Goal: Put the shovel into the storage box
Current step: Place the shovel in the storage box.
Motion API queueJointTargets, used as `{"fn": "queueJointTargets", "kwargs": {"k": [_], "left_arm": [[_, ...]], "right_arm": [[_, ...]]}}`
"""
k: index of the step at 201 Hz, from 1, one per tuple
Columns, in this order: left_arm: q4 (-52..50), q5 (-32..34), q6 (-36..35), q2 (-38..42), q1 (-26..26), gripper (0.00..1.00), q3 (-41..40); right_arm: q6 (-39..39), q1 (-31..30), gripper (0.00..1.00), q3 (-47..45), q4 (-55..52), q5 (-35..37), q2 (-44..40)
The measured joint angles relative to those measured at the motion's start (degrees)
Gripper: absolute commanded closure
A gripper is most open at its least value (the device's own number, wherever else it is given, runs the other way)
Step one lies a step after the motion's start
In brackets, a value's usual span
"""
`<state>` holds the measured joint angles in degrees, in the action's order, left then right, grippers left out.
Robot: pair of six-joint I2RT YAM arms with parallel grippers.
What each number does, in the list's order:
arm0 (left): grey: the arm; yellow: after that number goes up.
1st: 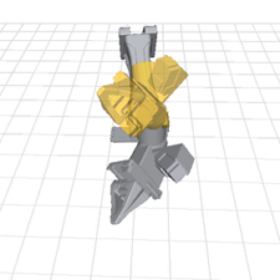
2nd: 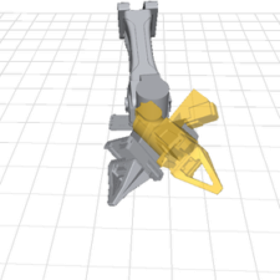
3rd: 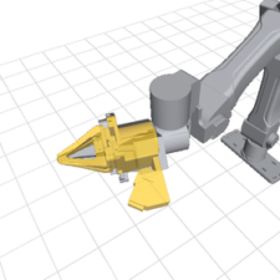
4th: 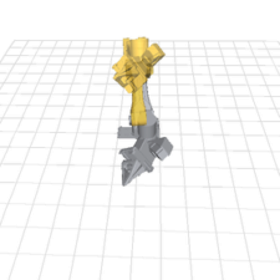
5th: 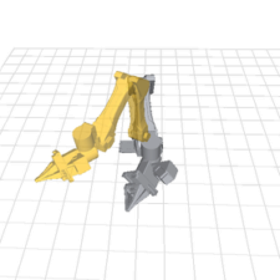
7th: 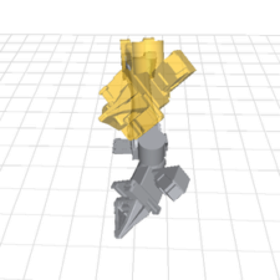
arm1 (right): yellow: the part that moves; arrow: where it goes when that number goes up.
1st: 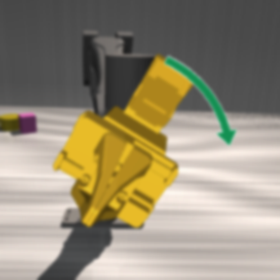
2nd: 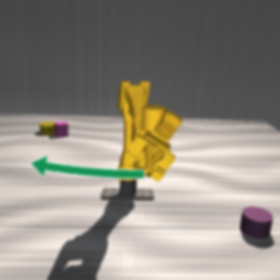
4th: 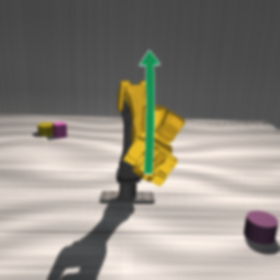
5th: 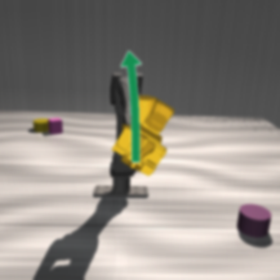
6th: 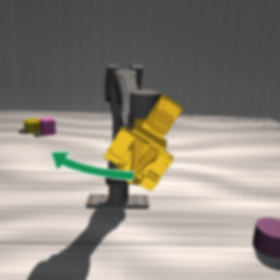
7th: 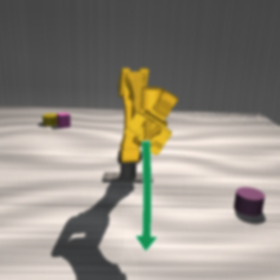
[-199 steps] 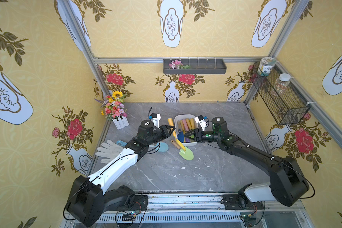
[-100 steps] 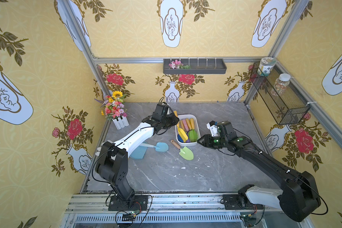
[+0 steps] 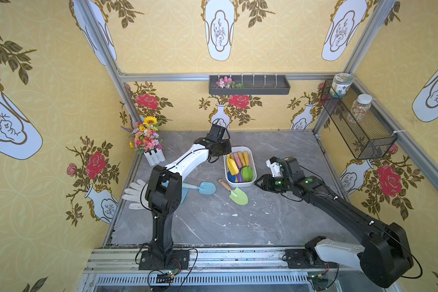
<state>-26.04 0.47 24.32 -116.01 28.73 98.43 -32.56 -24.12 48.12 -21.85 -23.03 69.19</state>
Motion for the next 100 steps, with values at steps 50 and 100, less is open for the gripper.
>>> {"fn": "queueJointTargets", "kwargs": {"k": [50, 100], "left_arm": [[-2.3, 0.7, -1.8, -3.7, 0.0, 0.88, 1.7], [-3.4, 0.0, -2.2, -6.1, 0.8, 0.83, 1.9]], "right_arm": [[0.2, 0.2, 0.54, -0.1, -0.7, 0.5, 0.5], [0.2, 0.2, 0.54, 0.4, -0.6, 0.4, 2.2]]}}
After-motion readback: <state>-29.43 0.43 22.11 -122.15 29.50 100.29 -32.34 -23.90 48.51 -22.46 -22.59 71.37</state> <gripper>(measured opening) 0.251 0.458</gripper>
